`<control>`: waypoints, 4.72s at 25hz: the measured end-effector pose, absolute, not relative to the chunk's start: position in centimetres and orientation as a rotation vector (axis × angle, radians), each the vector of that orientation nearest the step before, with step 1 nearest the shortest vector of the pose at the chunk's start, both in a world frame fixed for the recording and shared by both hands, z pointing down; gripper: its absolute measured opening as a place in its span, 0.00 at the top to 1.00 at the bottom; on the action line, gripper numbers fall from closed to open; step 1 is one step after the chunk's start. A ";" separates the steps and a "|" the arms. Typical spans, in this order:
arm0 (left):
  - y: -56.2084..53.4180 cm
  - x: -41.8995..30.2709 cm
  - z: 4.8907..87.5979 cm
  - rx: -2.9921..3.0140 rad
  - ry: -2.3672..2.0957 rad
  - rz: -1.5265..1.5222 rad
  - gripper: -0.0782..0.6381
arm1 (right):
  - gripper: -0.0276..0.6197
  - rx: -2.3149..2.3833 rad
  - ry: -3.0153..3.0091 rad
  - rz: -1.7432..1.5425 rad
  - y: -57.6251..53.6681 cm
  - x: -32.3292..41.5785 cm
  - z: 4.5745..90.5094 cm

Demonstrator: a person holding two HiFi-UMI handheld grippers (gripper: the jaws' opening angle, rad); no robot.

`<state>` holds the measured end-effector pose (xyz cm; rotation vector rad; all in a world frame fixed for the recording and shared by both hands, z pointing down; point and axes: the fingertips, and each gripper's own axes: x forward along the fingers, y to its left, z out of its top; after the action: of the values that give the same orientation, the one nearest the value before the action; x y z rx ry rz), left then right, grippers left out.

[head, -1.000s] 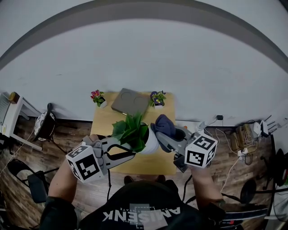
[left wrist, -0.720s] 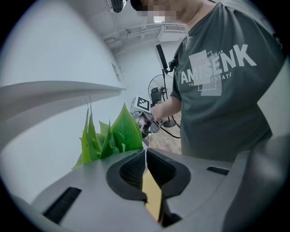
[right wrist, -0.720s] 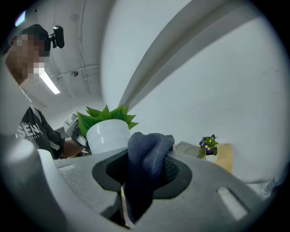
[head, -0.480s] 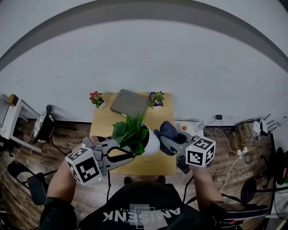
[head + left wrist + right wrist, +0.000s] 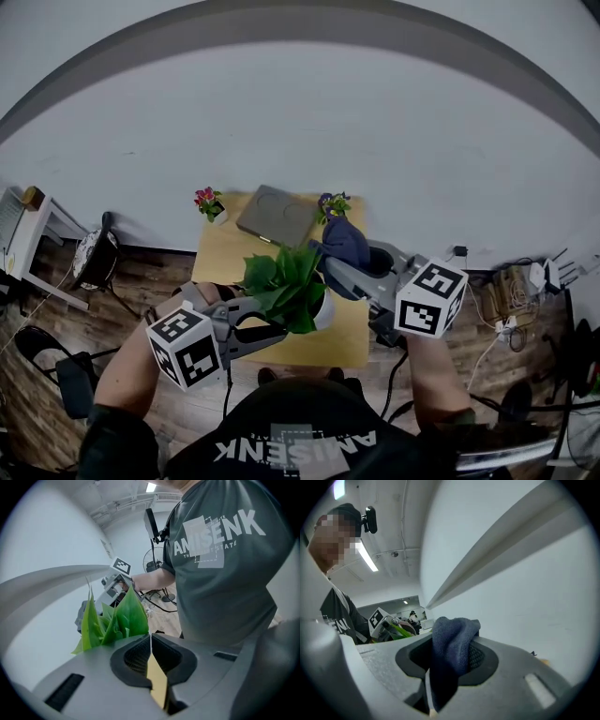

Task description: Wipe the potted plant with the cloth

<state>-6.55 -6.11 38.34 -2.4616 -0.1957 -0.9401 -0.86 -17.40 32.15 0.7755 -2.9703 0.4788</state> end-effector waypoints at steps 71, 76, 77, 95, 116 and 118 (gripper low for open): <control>-5.5 -7.0 35.3 -2.841 -0.252 -0.761 0.88 | 0.77 -0.055 -3.137 1.442 -16.3 -1.2 36.6; -6.4 -6.3 35.6 -2.888 -0.249 -0.748 0.88 | 0.77 0.103 -3.191 1.337 -16.2 0.2 35.9; -6.6 -6.2 35.9 -2.885 -0.244 -0.760 0.88 | 0.77 0.130 -3.202 1.309 -16.1 0.5 35.7; -12.1 -3.2 37.5 -3.125 -0.018 -0.804 0.88 | 0.77 0.638 -3.228 0.761 -15.6 2.2 33.8; -17.9 -1.7 36.9 -3.377 0.412 -0.825 0.88 | 0.77 0.691 -2.987 0.215 -13.9 -1.2 36.5; -18.0 -1.7 36.9 -3.380 0.429 -0.823 0.88 | 0.77 0.687 -2.971 0.199 -13.7 -1.7 36.8</control>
<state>-1.69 -17.99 36.89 -3.3800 0.4292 -0.8230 -1.65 -13.73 36.77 0.6870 -2.9715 0.1994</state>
